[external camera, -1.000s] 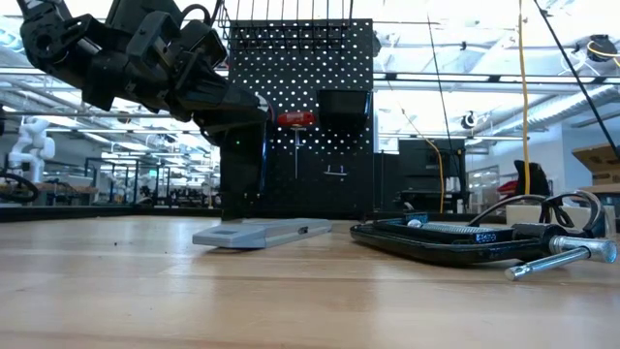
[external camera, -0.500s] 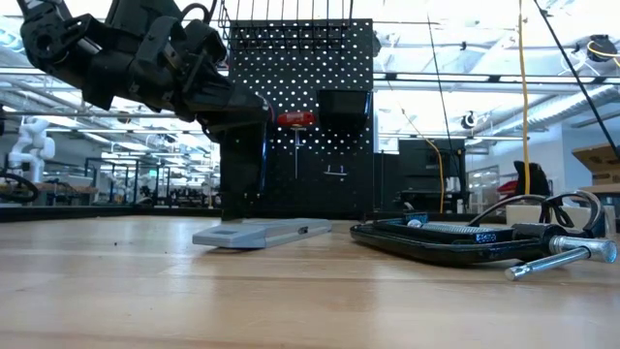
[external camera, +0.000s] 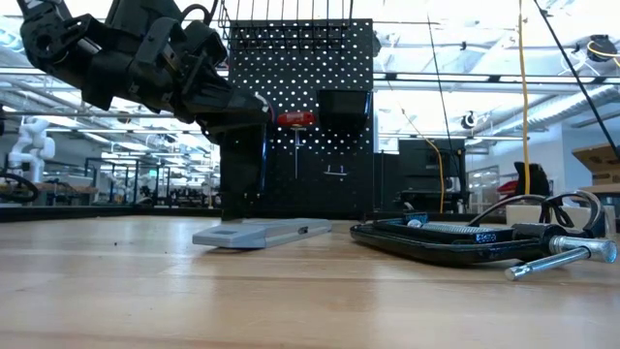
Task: Hang tools onto peg board
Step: Put the top pegboard hook into the right black bin on the peg board
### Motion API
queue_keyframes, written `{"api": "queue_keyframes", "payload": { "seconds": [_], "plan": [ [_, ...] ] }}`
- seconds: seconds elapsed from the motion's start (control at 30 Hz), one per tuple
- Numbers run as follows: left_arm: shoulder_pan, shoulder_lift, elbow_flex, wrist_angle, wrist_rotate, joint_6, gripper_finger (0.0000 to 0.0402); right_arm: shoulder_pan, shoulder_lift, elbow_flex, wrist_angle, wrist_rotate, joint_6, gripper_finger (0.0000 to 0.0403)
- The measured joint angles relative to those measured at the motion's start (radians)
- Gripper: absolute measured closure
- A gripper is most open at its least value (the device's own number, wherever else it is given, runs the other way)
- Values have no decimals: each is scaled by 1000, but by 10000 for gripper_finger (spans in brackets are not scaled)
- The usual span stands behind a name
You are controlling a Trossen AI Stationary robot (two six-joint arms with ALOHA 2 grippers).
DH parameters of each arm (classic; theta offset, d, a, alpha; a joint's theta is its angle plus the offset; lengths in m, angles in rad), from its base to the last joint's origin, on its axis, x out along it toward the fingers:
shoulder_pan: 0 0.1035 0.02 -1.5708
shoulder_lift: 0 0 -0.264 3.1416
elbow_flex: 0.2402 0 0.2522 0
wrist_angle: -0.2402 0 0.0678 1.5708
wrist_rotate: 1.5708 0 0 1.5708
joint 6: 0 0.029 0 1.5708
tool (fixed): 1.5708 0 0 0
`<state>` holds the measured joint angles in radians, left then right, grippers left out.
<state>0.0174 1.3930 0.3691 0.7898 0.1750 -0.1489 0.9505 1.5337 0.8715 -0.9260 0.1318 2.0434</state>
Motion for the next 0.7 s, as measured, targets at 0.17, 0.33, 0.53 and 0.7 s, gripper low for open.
{"api": "queue_keyframes", "payload": {
  "seconds": [0.17, 0.33, 0.53, 0.7],
  "plan": [
    [0, 0, 0, 0, 0, 0, 281, 23, 2, -73, 58, 1, 62, 273],
    [0, 0, 0, 0, 0, -1, 281, 27, -9, -192, 228, 1, 106, 283],
    [0, 0, 0, -12, 0, -1, 281, 27, -8, -199, 183, -47, 151, 390],
    [0, 0, 0, -13, 0, -1, 281, 24, -7, -192, 165, -37, 149, 399]
  ]
}}
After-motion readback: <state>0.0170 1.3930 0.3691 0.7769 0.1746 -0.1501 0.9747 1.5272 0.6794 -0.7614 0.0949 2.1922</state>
